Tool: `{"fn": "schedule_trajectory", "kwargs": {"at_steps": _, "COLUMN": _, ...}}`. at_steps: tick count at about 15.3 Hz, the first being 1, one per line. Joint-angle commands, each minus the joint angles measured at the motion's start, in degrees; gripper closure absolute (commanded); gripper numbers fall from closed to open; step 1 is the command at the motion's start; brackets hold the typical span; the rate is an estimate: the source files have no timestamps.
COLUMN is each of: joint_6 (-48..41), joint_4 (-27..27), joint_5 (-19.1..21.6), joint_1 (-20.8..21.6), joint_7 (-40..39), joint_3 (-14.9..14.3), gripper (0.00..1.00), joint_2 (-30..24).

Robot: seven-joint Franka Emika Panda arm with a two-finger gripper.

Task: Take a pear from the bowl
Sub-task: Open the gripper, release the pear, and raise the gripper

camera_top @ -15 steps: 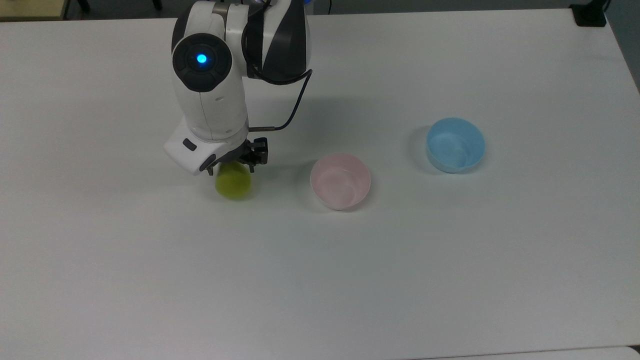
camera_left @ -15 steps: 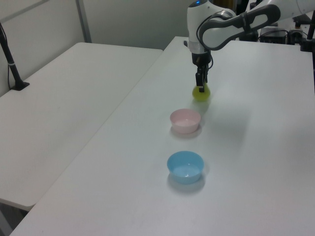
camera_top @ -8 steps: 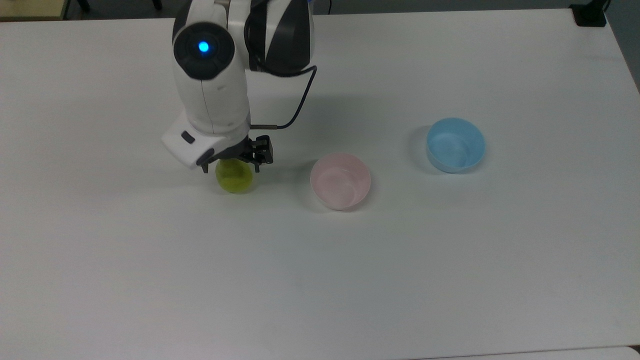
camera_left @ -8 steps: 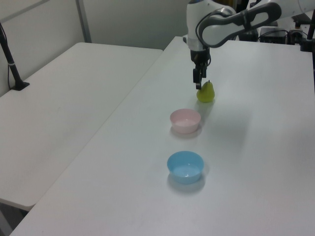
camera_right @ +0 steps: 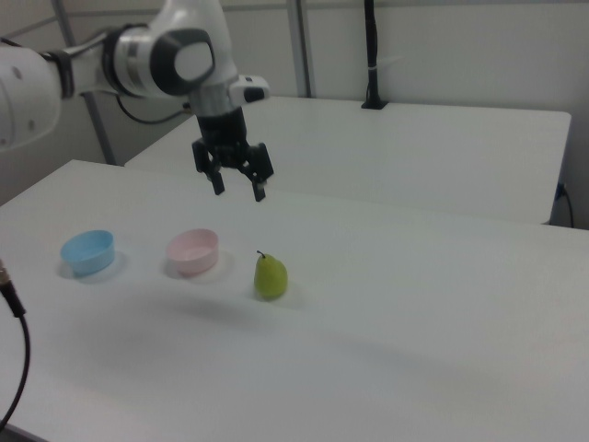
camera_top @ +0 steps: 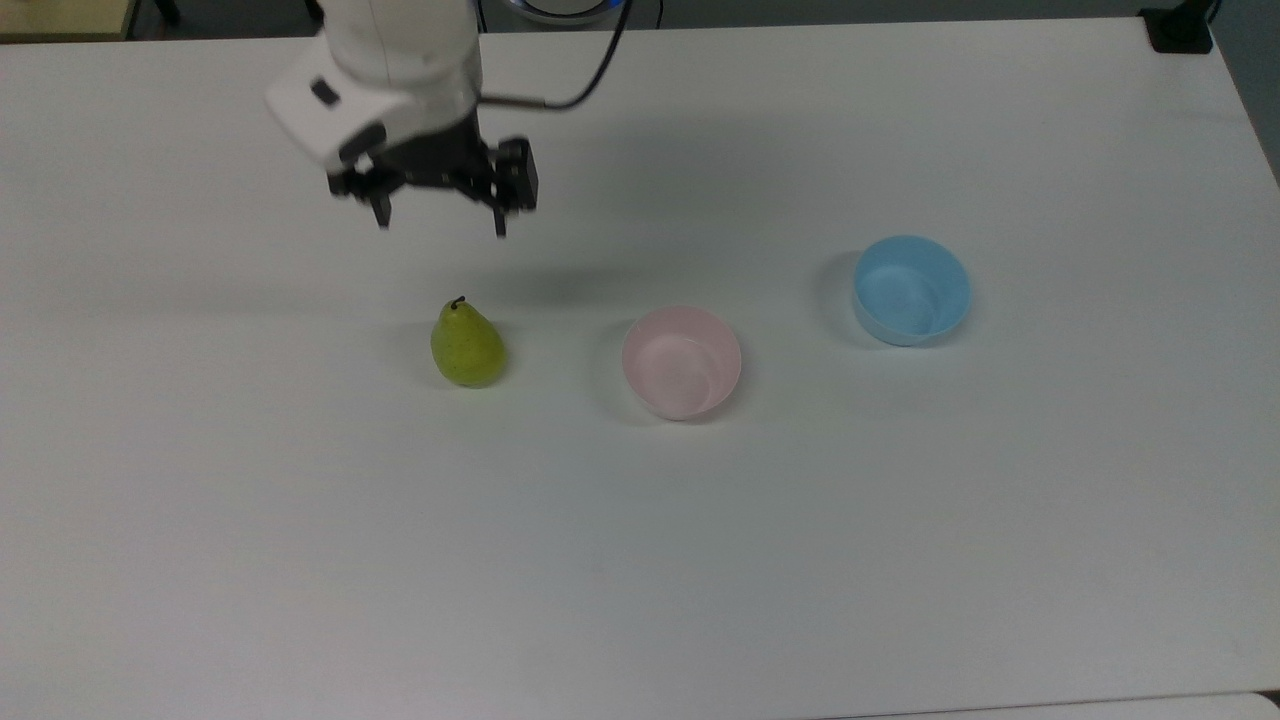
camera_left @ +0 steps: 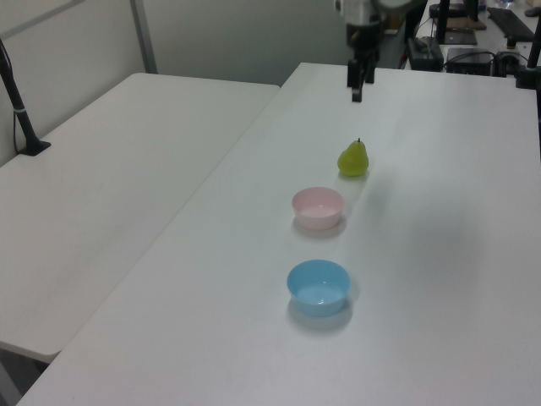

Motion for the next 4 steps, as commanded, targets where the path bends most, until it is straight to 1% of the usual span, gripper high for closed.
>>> {"fn": "schedule_trajectory", "kwargs": {"at_steps": 1, "joint_6": -5.23, "joint_4": -3.65, "joint_5": -0.02, "joint_1": -1.41, "joint_7": 0.70, "joint_3": 0.36, "gripper": 0.00, "joint_2": -6.59}}
{"fn": "schedule_trajectory", "kwargs": {"at_steps": 4, "joint_6": -6.20, "joint_4": -4.01, "joint_5": -0.02, "joint_1": -1.68, "joint_7": 1.14, "joint_3": 0.27, "gripper": 0.00, "joint_2": -7.57}}
